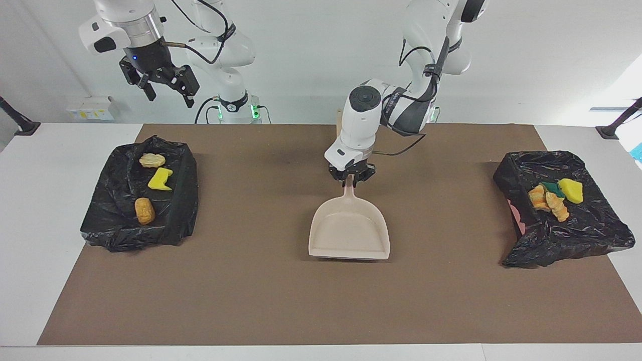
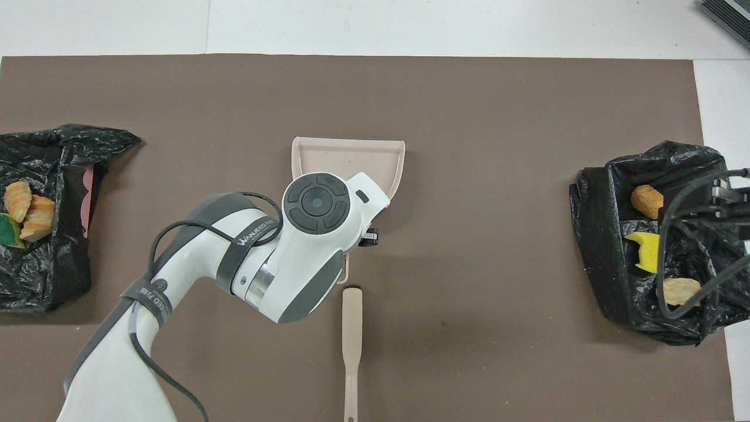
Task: Sweep and dump trash in bin
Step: 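Bring the emptied dustpan back to the table center with the left gripper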
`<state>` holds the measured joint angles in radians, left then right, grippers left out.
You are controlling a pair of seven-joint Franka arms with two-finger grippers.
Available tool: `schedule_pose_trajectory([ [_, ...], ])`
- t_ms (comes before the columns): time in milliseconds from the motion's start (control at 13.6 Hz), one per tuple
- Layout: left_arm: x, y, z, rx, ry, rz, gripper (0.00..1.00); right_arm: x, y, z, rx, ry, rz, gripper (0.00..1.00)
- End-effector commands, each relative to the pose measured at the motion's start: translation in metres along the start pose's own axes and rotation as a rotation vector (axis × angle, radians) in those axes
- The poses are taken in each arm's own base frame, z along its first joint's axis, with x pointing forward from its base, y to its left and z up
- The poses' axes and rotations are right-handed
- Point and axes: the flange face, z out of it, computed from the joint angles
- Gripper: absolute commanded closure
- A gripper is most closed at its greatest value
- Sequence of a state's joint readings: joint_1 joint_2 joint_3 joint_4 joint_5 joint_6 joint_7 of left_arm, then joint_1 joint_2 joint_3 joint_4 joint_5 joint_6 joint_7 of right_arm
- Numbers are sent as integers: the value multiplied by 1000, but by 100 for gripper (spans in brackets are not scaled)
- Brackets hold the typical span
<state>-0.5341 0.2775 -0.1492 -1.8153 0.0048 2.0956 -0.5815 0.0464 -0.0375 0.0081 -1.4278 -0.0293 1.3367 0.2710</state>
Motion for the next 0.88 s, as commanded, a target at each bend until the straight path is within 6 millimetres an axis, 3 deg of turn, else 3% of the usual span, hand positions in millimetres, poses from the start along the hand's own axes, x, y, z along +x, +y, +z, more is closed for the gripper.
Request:
schedule_pose_trajectory([
  [0, -3, 4, 5, -18, 9, -24, 100, -2, -1, -4, 0, 1, -17, 0],
  [73, -3, 5, 8, -20, 10, -24, 100, -2, -1, -4, 1, 3, -17, 0],
  [220, -6, 18, 34, -12, -10, -11, 100, -2, -1, -4, 1, 0, -19, 0],
  [367, -4, 18, 35, -15, -8, -19, 100, -2, -1, -4, 1, 0, -19, 0],
  [440, -2, 18, 32, -19, -1, -55, 94, -2, -1, -3, 1, -2, -19, 0],
  [661, 0, 14, 33, -16, -3, -92, 45, -2, -1, -3, 1, 0, -19, 0],
  [808, 1, 9, 29, -11, -7, -96, 26, -2, 0, -3, 1, -2, -17, 0],
])
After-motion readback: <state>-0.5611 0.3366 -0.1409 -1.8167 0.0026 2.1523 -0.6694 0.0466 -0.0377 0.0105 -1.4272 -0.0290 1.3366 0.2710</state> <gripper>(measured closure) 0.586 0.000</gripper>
